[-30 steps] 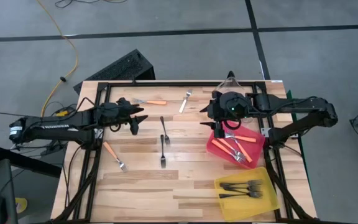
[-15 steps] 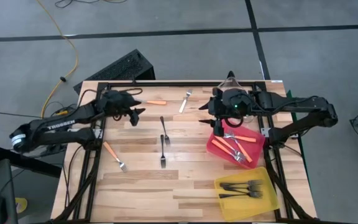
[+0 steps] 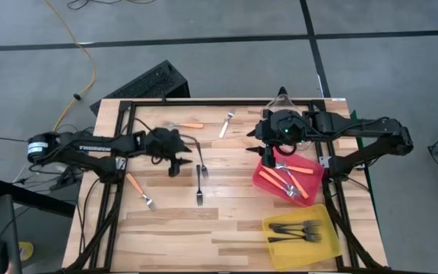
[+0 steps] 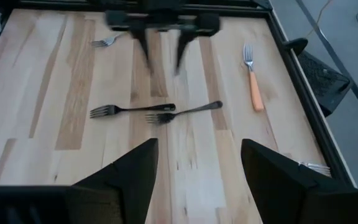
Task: Sort silverware by color (type)
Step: Put the black fork into the yellow bin
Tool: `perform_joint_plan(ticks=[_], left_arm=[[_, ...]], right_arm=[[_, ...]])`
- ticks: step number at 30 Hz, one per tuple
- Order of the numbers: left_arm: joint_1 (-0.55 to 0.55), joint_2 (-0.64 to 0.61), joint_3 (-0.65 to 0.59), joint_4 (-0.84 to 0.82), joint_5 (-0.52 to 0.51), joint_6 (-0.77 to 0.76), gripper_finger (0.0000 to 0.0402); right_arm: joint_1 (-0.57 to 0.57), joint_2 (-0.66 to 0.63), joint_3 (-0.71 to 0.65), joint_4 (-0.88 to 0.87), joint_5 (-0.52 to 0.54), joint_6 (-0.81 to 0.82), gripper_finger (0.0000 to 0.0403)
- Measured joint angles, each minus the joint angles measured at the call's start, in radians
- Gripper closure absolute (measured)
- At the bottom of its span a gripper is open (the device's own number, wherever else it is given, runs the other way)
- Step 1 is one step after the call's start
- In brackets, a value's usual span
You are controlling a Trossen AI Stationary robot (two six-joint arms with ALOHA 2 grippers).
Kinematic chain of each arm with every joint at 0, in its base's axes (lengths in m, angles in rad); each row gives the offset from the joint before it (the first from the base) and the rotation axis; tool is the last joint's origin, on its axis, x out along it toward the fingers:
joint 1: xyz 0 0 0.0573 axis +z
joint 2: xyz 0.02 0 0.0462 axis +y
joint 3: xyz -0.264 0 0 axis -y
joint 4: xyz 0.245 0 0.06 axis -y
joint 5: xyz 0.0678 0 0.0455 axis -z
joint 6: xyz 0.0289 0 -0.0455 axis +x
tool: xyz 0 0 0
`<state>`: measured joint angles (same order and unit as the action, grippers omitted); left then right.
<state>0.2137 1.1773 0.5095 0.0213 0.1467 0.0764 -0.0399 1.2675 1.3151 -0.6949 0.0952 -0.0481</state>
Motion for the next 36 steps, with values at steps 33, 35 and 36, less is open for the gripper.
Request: perform_joint_plan(ticks=[33, 35, 36], left_arm=[[-0.276, 0.491, 0.237, 0.005, 0.118, 0.418, 0.0209], [-0.276, 0.503, 0.259, -0.026, 0.119, 0.436, 0.0209], [-0.276, 0.509, 0.268, -0.038, 0.123, 0.438, 0.0209]], right_arm=[[0.000, 0.012, 0.000, -0.042, 0.004, 0.049, 0.0148], [0.000, 0.014, -0.001, -0.057, 0.004, 0.049, 0.0148], [0.000, 0.014, -0.001, -0.065, 0.004, 0.049, 0.0148]])
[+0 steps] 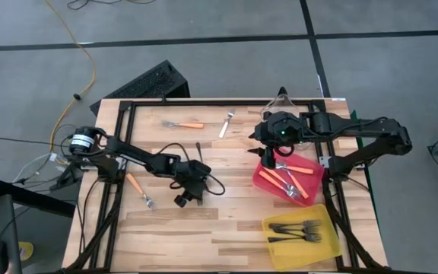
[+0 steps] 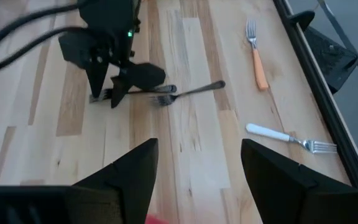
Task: Sort silverware by color (type)
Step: Put the black fork into the yellow bin
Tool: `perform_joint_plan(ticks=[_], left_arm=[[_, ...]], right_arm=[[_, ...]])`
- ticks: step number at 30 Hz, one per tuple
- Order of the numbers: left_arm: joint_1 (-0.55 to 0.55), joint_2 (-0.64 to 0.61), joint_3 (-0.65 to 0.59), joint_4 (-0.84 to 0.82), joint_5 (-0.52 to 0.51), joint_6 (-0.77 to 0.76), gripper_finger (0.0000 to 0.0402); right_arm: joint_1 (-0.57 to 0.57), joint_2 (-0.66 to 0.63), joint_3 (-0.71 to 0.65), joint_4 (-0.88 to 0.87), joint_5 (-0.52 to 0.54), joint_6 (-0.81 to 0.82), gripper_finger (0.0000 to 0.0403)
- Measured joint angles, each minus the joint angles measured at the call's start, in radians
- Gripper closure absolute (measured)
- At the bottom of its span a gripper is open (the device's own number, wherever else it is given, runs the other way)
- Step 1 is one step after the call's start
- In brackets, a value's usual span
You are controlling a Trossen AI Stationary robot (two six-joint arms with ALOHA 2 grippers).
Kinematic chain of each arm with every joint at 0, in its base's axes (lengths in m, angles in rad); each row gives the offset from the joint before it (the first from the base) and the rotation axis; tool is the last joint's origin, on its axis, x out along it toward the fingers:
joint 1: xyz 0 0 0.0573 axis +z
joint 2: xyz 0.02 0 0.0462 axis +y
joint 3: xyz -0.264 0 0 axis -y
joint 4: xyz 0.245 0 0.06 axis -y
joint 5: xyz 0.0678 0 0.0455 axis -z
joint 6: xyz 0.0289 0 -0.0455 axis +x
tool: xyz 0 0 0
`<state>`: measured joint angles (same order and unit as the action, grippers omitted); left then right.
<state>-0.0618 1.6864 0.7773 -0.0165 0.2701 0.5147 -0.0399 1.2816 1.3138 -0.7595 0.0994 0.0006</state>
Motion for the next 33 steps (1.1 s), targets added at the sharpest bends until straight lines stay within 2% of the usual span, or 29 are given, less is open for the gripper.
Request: perform_joint_plan(ticks=[5, 12, 16, 22, 33], left_arm=[[0.011, 0.003, 0.003, -0.068, -0.004, 0.007, 0.0209], [0.025, 0.000, 0.005, -0.169, 0.019, -0.067, 0.0221], [0.018, 0.002, 0.001, -0.199, 0.073, -0.128, 0.0233], [0.000, 0.000, 0.006, -0.239, 0.047, -0.296, 0.0239], [-0.022, -0.001, 0.005, -0.255, -0.017, -0.221, 0.0247]], right_arm=[[0.000, 0.000, -0.021, 0.001, 0.000, 0.005, 0.0148], [0.001, 0.000, -0.025, 0.003, 0.000, 0.026, 0.0148], [0.001, 0.000, -0.025, 0.003, -0.001, 0.027, 0.0148], [0.023, 0.000, -0.025, 0.003, -0.001, 0.029, 0.0148], [0.062, 0.000, -0.025, 0.003, 0.001, 0.026, 0.0148]])
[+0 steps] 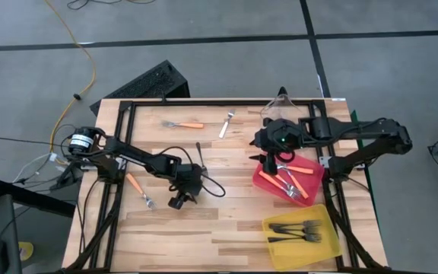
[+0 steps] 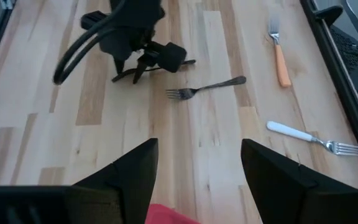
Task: Sort silverware by color (type)
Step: Put the black fork into the yellow bin
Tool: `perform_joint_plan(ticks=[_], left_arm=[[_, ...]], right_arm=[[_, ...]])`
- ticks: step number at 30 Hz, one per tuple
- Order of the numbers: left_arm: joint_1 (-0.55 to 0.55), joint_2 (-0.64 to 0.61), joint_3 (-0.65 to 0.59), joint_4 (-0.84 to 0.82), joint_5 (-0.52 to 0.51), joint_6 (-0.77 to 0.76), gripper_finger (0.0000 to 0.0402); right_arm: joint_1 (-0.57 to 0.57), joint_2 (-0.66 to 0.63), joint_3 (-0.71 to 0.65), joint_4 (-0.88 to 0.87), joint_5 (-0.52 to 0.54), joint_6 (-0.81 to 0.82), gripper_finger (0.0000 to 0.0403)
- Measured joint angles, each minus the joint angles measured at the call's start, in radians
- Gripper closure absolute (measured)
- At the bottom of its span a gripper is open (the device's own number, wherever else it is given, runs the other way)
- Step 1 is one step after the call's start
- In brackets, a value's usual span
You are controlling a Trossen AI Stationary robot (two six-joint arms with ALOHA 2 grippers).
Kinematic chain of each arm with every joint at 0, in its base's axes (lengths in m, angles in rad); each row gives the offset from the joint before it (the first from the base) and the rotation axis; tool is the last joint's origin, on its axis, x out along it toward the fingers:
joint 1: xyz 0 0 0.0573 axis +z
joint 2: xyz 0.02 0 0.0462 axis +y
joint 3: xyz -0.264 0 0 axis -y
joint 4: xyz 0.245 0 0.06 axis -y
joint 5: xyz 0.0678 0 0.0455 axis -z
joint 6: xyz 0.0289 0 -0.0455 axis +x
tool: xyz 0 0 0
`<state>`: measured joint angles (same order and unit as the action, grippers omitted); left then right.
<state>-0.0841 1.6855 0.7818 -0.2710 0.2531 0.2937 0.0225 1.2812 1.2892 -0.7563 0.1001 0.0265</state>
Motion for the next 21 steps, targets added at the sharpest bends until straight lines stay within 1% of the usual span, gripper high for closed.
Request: perform_joint_plan(ticks=[3, 5, 12, 14, 21], left_arm=[[-0.001, 0.000, 0.000, 0.000, -0.006, 0.024, 0.0270], [-0.002, 0.001, 0.000, 0.000, -0.013, 0.039, 0.0292], [-0.003, 0.002, -0.002, 0.001, -0.041, 0.071, 0.0386], [-0.004, 0.002, -0.003, 0.001, -0.056, 0.058, 0.0396], [-0.019, -0.005, -0.006, 0.037, -0.082, -0.052, 0.0401]], right_arm=[[0.012, 0.000, 0.000, 0.000, 0.000, 0.000, 0.0148], [0.018, 0.000, 0.000, 0.000, 0.000, 0.000, 0.0148], [0.017, 0.000, 0.000, 0.000, 0.001, 0.011, 0.0148], [0.017, 0.000, 0.000, 0.000, 0.001, 0.011, 0.0148], [0.017, 0.000, 0.000, 0.000, 0.001, 0.021, 0.0148]])
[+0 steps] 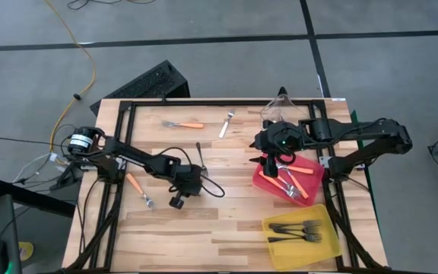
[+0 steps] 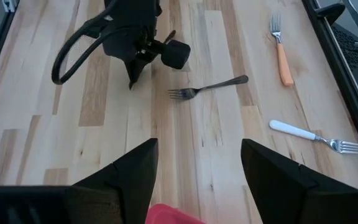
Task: Sort silverware by color (type)
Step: Put the black fork into the yellow bin
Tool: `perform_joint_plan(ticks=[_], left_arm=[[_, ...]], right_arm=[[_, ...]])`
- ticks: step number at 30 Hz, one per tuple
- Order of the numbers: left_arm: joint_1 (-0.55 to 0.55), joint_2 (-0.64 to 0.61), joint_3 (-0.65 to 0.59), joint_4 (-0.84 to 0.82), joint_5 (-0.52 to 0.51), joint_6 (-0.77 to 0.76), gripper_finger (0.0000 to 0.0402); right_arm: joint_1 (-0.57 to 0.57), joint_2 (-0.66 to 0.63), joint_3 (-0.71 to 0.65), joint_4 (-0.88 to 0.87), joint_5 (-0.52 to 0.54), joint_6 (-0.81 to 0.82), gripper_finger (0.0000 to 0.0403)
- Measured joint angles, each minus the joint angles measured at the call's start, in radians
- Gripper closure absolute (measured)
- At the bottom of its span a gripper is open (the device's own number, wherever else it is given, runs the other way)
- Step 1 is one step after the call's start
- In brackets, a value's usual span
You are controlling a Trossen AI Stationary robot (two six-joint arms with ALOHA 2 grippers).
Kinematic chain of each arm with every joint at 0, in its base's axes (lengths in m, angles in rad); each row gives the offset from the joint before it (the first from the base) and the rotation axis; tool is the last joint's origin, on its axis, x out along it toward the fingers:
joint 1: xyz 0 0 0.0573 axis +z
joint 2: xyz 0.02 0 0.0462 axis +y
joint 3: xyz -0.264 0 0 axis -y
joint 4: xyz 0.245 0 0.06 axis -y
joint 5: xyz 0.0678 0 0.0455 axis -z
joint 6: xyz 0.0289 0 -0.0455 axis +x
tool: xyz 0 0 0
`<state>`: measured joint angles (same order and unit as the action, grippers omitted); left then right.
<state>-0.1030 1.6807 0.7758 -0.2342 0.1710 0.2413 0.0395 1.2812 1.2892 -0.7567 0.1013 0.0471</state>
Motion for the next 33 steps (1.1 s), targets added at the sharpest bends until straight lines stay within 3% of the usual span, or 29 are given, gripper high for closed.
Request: perform_joint_plan(ticks=[7, 13, 18, 24, 33], left_arm=[[-0.047, -0.074, -0.005, 0.082, -0.114, -0.063, 0.0401], [-0.098, -0.224, -0.060, 0.291, -0.169, -0.078, 0.0401], [-0.144, -0.386, -0.151, 0.548, -0.266, -0.093, 0.0401], [-0.182, -0.524, -0.266, 0.959, -0.290, -0.062, 0.0401], [-0.210, -0.493, -0.376, 1.422, -0.288, 0.101, 0.0401]], right_arm=[[0.006, 0.000, 0.000, 0.000, 0.001, -0.002, 0.0148], [0.044, 0.000, 0.000, 0.001, 0.002, -0.003, 0.0148], [0.092, 0.000, 0.000, 0.023, 0.003, -0.004, 0.0148], [0.132, 0.000, -0.004, 0.143, 0.039, -0.041, 0.0148], [0.162, 0.143, -0.004, 0.493, 0.041, -0.169, 0.0148]])
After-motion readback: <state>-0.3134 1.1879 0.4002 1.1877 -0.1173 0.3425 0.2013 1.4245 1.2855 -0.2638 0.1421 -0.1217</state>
